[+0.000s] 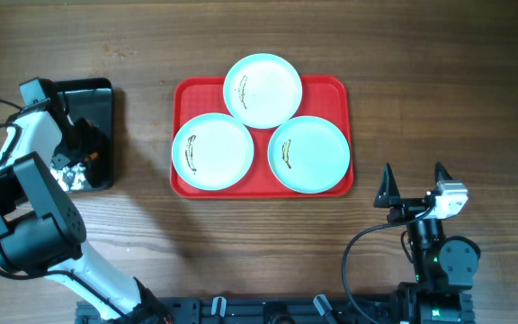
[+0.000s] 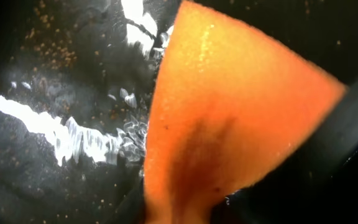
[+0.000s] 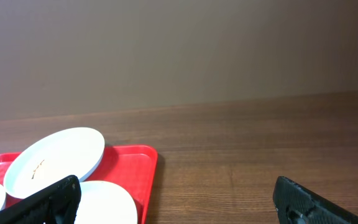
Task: Clean dirty plates on tray and stack at the side
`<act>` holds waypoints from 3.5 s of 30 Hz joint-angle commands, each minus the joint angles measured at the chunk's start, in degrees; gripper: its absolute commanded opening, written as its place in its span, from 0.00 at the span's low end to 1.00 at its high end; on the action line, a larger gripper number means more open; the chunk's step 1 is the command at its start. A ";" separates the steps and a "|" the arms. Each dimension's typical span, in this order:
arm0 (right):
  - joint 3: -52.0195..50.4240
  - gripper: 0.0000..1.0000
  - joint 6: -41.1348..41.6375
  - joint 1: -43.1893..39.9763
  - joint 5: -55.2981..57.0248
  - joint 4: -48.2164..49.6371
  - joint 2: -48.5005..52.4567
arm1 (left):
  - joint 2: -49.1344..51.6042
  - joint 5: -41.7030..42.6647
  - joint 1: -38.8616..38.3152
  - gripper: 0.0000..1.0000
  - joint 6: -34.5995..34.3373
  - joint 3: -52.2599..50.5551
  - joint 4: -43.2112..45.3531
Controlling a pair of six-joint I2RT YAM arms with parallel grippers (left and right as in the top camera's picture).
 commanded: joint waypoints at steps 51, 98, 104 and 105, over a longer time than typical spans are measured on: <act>-0.07 1.00 0.59 -0.24 0.61 0.31 -0.28 | 1.70 0.28 0.17 1.00 0.44 0.66 15.82; -0.07 1.00 0.57 -0.24 0.61 0.31 -0.28 | 2.36 5.92 0.07 0.67 5.46 0.50 13.64; -0.07 1.00 0.59 -0.24 0.61 0.31 -0.28 | 2.36 5.90 0.07 0.58 6.69 0.50 12.76; -0.07 1.00 0.57 -0.24 0.61 0.31 -0.28 | 2.36 5.90 0.07 0.59 6.69 0.50 12.72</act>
